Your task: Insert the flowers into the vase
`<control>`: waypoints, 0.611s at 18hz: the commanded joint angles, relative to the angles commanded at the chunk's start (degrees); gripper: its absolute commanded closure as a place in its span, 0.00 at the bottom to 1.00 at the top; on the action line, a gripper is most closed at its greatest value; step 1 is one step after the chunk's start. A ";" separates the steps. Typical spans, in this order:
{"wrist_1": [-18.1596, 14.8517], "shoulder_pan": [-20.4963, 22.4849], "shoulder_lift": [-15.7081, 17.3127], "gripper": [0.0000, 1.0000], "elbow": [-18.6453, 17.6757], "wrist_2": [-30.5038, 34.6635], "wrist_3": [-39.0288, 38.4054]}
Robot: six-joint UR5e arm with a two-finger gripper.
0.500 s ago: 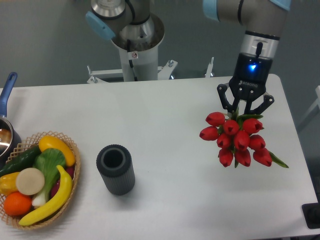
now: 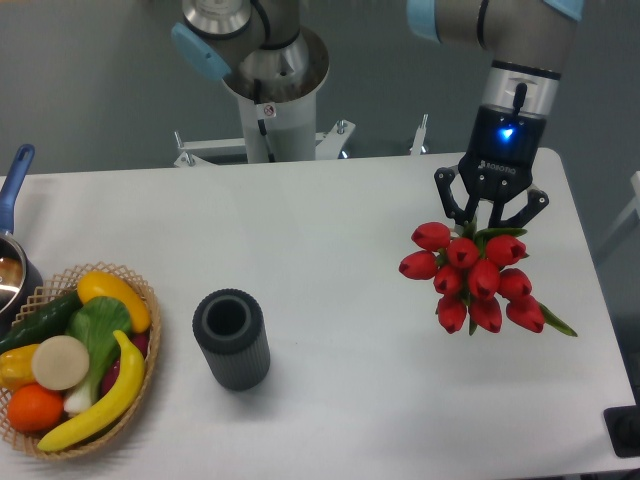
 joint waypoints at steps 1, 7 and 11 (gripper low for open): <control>0.00 -0.17 -0.09 0.72 0.00 0.00 -0.09; 0.26 -1.32 -0.44 0.72 -0.09 -0.26 -0.26; 2.55 -2.64 -0.09 0.71 -0.17 -7.28 -0.53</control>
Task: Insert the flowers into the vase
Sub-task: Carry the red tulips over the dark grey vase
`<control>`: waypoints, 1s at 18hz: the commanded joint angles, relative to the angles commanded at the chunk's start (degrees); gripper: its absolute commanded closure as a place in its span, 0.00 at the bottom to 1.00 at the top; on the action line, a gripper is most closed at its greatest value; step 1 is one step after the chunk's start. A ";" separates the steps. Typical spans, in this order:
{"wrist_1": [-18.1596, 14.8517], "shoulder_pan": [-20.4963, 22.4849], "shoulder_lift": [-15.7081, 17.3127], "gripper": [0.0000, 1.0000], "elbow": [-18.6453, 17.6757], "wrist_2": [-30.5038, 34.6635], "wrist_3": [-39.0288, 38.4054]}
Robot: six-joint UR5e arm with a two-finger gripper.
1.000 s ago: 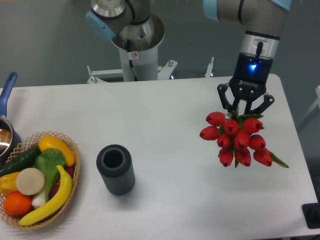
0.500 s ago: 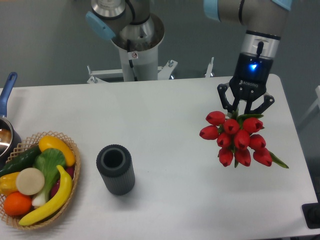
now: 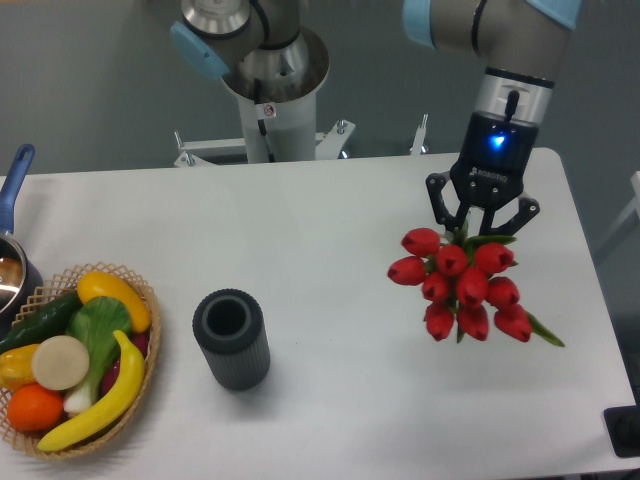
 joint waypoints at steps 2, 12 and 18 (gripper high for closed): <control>0.79 -1.05 0.18 0.71 0.09 -3.60 0.09; 4.40 -8.61 -0.08 0.71 0.00 -17.84 1.84; 4.40 -12.92 -0.70 0.71 -0.97 -24.27 5.80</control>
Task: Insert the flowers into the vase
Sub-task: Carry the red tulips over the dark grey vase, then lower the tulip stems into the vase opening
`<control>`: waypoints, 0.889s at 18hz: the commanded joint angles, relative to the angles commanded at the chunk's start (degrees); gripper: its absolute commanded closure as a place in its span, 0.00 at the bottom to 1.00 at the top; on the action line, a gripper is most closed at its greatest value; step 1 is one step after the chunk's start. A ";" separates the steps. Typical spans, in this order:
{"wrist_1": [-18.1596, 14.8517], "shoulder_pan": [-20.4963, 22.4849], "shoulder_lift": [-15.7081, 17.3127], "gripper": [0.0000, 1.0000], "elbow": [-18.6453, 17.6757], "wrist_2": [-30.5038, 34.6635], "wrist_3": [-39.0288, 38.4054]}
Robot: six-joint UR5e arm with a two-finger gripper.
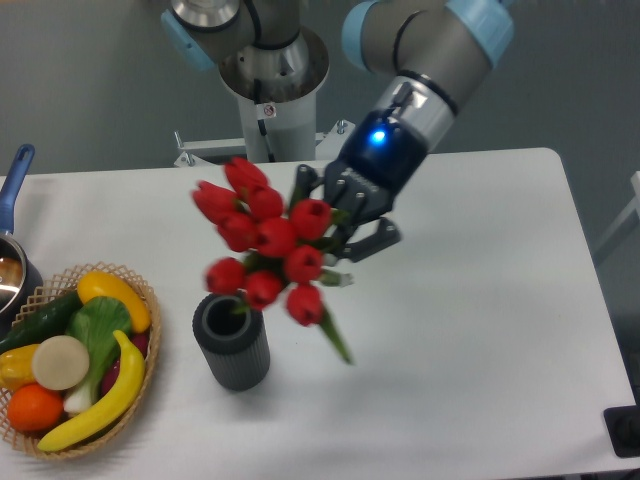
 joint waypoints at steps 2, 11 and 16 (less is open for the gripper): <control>0.00 -1.14 -0.79 0.71 -0.09 -2.46 0.27; 0.00 -5.72 -3.60 0.71 -0.97 -4.84 1.59; 0.00 -5.98 -4.92 0.72 -0.79 -7.22 1.67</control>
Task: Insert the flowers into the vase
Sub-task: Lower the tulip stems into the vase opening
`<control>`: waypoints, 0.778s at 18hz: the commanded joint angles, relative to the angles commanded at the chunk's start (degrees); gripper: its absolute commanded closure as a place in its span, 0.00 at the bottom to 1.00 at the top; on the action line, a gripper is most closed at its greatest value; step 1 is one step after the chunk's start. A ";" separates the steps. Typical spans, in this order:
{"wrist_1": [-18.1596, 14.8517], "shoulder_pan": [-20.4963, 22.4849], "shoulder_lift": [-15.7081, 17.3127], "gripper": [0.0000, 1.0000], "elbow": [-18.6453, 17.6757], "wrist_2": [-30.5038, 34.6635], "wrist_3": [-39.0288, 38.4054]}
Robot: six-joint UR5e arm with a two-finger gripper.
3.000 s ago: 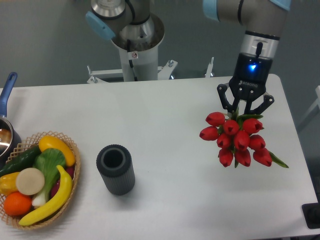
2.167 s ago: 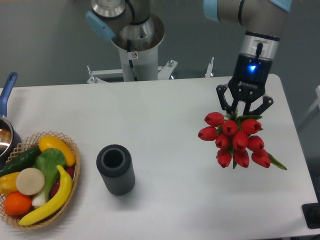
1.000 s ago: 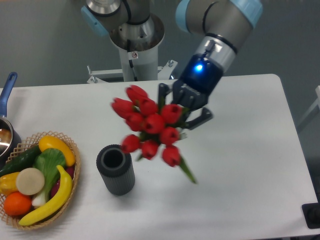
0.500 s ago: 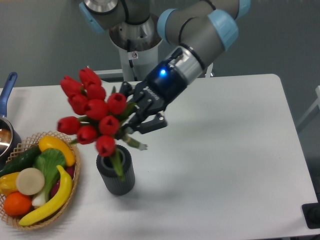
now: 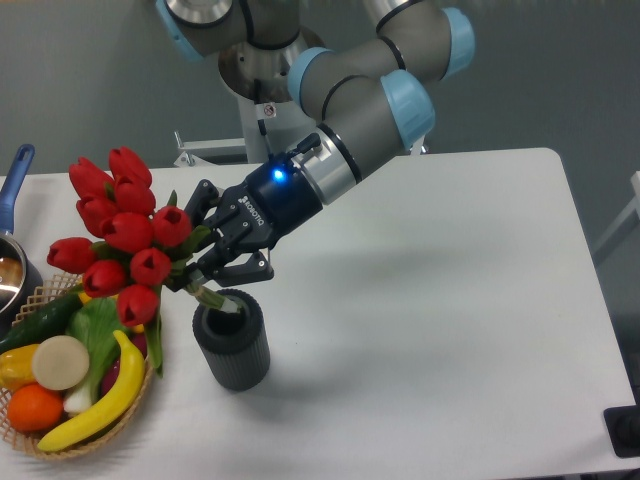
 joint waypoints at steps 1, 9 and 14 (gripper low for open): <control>0.09 -0.26 -0.26 0.72 0.09 -0.35 0.00; 0.00 0.44 -1.67 0.71 -1.31 -5.10 2.99; 0.00 1.23 -1.59 0.71 -4.48 -5.19 4.66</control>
